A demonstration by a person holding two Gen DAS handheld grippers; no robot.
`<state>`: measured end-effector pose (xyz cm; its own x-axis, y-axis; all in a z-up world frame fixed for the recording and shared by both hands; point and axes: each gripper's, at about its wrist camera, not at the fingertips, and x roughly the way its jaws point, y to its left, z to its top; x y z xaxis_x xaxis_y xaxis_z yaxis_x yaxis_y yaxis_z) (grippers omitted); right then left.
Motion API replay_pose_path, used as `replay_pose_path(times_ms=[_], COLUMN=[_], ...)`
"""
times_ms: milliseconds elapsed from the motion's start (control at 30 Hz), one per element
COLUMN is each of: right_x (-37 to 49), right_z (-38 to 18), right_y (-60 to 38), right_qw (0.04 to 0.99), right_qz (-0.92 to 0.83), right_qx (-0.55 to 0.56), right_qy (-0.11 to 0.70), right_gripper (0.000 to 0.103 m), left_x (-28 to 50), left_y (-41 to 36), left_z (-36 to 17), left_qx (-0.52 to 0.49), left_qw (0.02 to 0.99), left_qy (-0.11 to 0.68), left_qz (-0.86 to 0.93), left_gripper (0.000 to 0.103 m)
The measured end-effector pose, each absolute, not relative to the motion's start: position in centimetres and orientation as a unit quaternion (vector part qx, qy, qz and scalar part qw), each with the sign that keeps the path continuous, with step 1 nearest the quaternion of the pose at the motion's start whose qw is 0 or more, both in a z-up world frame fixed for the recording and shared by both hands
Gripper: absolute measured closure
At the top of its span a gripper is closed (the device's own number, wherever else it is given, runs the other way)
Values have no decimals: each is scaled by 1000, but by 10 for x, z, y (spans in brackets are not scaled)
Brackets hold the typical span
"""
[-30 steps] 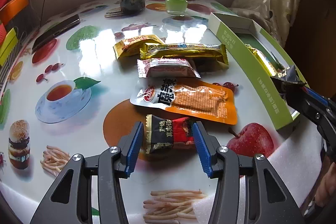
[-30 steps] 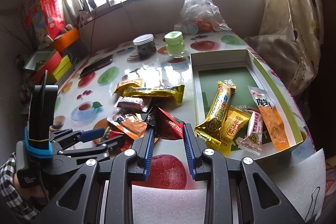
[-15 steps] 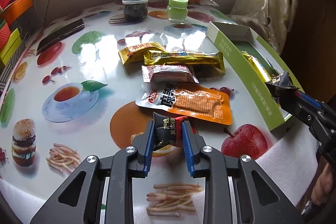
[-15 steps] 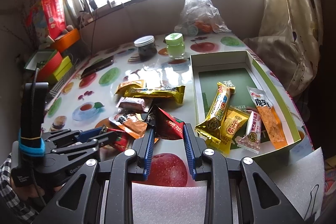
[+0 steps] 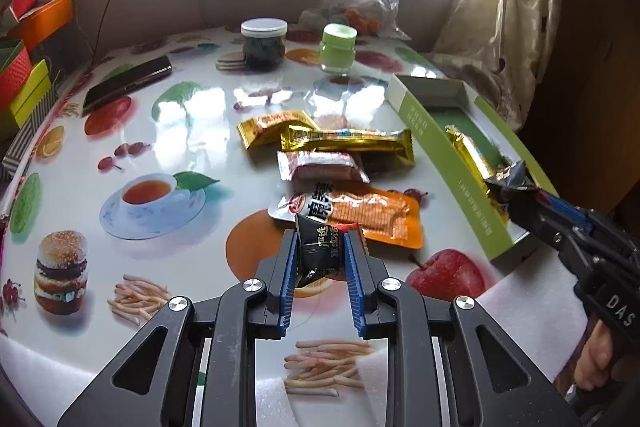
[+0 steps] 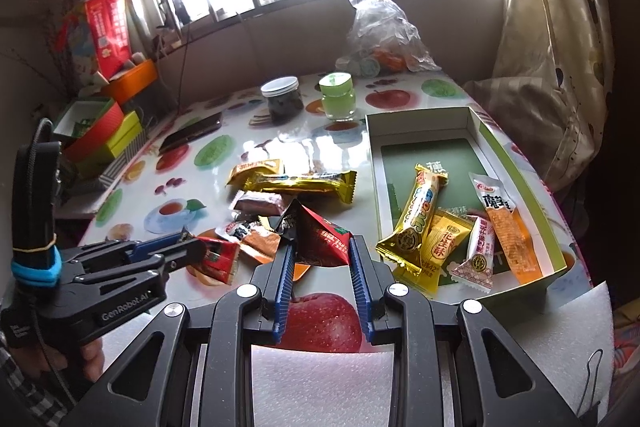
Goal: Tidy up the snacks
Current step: 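Carry the black-red packet and red packet over the green box with both grippers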
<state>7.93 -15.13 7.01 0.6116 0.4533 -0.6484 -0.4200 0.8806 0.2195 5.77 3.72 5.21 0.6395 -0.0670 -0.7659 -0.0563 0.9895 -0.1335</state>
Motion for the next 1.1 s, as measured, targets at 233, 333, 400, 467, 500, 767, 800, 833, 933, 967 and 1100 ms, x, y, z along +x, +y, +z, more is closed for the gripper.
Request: replay_pose_path(times_ms=[233, 333, 400, 467, 500, 767, 800, 833, 933, 967, 1100], right_x=[77, 77, 78, 78, 78, 85, 86, 87, 90, 91, 95], right_z=[75, 76, 77, 78, 79, 81, 82, 82, 81, 80, 77], right_y=[-158, -164, -169, -173, -175, -198, -200, -204, -213, -217, -227], right_qw=[902, 904, 906, 908, 909, 916, 917, 917, 919, 919, 920], right_qz=[236, 231, 225, 220, 218, 189, 186, 182, 171, 166, 154], right_qx=[26, 29, 30, 31, 32, 37, 37, 39, 42, 44, 48], right_qy=[360, 358, 357, 355, 355, 352, 352, 352, 353, 354, 358], right_gripper=[77, 77, 77, 77, 77, 77, 77, 77, 77, 77, 77], left_x=[59, 62, 67, 69, 71, 88, 91, 94, 101, 104, 116], left_y=[29, 24, 20, 16, 14, -7, -10, -13, -23, -26, -37], left_z=[67, 72, 74, 76, 77, 84, 84, 84, 84, 83, 82], left_qx=[-66, -64, -62, -60, -58, -45, -44, -42, -38, -36, -34], left_qw=[910, 912, 913, 913, 914, 915, 915, 914, 913, 912, 909], left_qy=[409, 405, 403, 401, 400, 396, 397, 398, 400, 401, 405], left_qz=[-14, -21, -25, -29, -33, -58, -61, -65, -76, -80, -91], left_gripper=[79, 79, 79, 79, 79, 79, 79, 79, 79, 79, 79])
